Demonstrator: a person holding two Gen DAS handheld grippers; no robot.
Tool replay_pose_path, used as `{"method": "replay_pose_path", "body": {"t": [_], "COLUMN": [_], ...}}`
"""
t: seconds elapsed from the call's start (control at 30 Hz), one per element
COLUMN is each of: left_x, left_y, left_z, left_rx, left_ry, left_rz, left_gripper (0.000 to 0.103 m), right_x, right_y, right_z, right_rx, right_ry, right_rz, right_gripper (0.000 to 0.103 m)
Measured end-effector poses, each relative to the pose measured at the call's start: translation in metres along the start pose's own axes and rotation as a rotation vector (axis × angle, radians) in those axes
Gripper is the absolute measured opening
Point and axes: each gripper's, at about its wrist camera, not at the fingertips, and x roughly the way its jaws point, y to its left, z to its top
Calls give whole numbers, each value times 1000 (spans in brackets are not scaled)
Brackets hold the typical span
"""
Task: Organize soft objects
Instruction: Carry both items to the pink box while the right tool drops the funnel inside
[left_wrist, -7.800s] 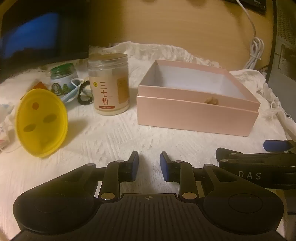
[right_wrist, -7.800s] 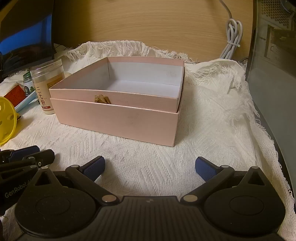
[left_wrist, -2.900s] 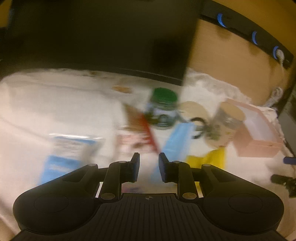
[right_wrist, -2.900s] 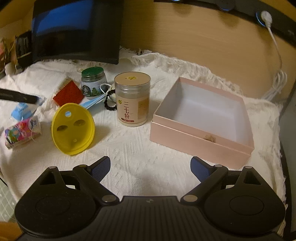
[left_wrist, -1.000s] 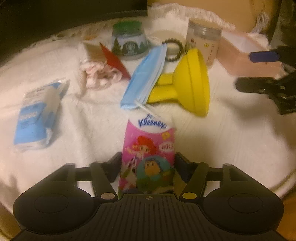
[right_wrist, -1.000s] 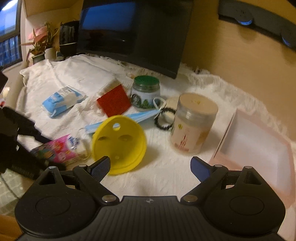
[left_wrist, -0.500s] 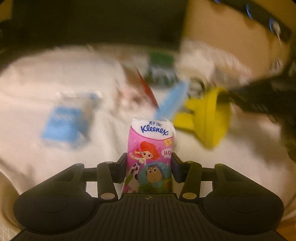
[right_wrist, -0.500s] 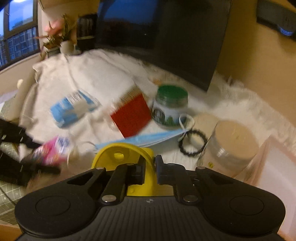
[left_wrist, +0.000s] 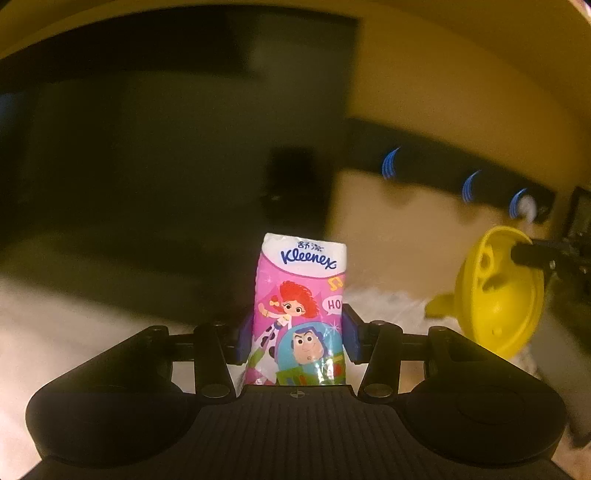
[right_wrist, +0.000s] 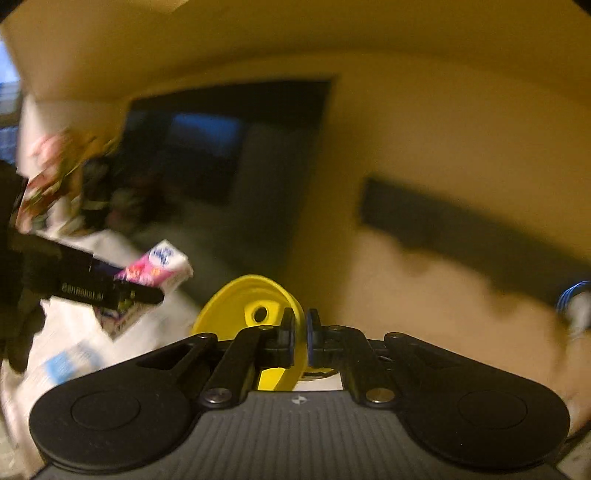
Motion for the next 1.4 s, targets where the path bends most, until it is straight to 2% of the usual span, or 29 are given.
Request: {"method": "replay_pose_path", "body": {"t": [0.2, 0.37, 0.43, 0.47, 0.53, 0.57, 0.6, 0.67, 0.73, 0.8, 0.9, 1.0, 1.07, 1.1, 1.17, 1.27, 1.37, 1.4], "left_x": [41, 77, 95, 104, 129, 140, 156, 175, 190, 198, 187, 176, 165, 164, 164, 165, 179, 182], "left_y": [-63, -120, -140, -148, -166, -174, -185, -202, -212, -211, -184, -168, -162, -160, -166, -187, -219, -228], "left_z": [47, 63, 65, 63, 52, 43, 27, 1, -25, -39, -41, -28, -22, -19, -21, -35, -57, -64], "left_rx": [-11, 4, 4, -3, -14, -7, 15, 71, 97, 59, -49, -129, -139, -122, -48, 108, 263, 316], "left_ry": [14, 34, 48, 66, 152, 202, 270, 353, 388, 401, 392, 306, 271, 275, 304, 340, 461, 474], "left_rz": [-211, -326, -368, -392, -442, -455, -453, -413, -376, -360, -381, -417, -425, -417, -405, -371, -369, -353], "left_gripper": [52, 53, 55, 56, 58, 58, 58, 58, 58, 57, 57, 57, 57, 58, 58, 58, 59, 60], "right_x": [-12, 2, 12, 15, 14, 7, 1, -13, -22, -28, -29, -29, -25, -28, -24, -20, -21, -21], "right_y": [-72, -109, -123, -127, -127, -128, -127, -126, -121, -110, -103, -96, -87, -81, -77, -67, -57, -54], "right_z": [18, -9, -35, -51, -79, -94, -109, -133, -152, -169, -191, -207, -215, -218, -220, -218, -216, -217], "right_rx": [65, 148, 220, 239, 243, 249, 258, 272, 289, 320, 376, 412, 411, 412, 415, 401, 356, 343], "right_ry": [-31, 50, 126, 171, 214, 227, 244, 283, 325, 370, 427, 461, 467, 470, 473, 482, 492, 495], "right_rz": [-149, -179, -123, -129, -181, -196, -204, -215, -214, -212, -205, -202, -221, -224, -204, -169, -147, -147], "right_gripper": [6, 7, 15, 20, 43, 46, 51, 52, 54, 55, 55, 57, 64, 68, 68, 68, 68, 68]}}
